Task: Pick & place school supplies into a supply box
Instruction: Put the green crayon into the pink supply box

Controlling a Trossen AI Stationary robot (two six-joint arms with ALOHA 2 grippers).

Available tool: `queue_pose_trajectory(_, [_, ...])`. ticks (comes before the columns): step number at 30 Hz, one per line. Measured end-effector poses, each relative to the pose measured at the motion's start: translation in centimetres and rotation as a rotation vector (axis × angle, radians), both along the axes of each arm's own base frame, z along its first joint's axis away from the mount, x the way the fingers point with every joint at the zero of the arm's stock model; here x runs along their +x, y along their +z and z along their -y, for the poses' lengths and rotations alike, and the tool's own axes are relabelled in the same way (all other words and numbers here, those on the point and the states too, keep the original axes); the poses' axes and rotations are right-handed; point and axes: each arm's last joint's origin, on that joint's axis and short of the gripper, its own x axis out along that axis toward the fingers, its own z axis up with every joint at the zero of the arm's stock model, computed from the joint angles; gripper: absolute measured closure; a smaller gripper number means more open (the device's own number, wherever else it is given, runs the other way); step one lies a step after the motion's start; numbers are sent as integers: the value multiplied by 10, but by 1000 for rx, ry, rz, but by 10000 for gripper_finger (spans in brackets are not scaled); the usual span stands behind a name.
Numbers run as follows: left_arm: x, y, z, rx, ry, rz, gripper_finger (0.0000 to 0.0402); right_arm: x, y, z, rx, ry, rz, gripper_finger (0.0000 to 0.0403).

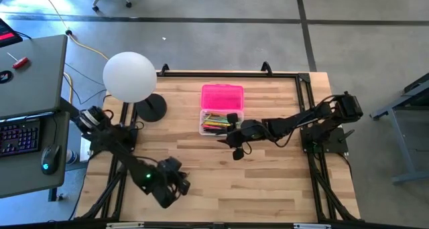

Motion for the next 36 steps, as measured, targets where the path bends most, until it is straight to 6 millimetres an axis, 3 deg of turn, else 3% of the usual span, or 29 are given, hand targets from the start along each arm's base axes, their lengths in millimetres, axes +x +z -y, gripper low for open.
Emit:
queue_pose_trajectory(5, [15,-8,-8,-53,-48,-76,339,0,0,0,7,-3,-5,311])
queue_pose_trajectory(13, [22,-11,-17,-40,-63,-126,339,-1,-2,0,10,-5,-18,311])
queue_pose_trajectory(26, [7,4,-33,157,-70,-166,339,-1,-2,0,11,-6,-18,311])
queue_pose_trajectory(36, [5,1,-33,148,-137,-252,339,-1,-2,0,9,-5,-18,311])
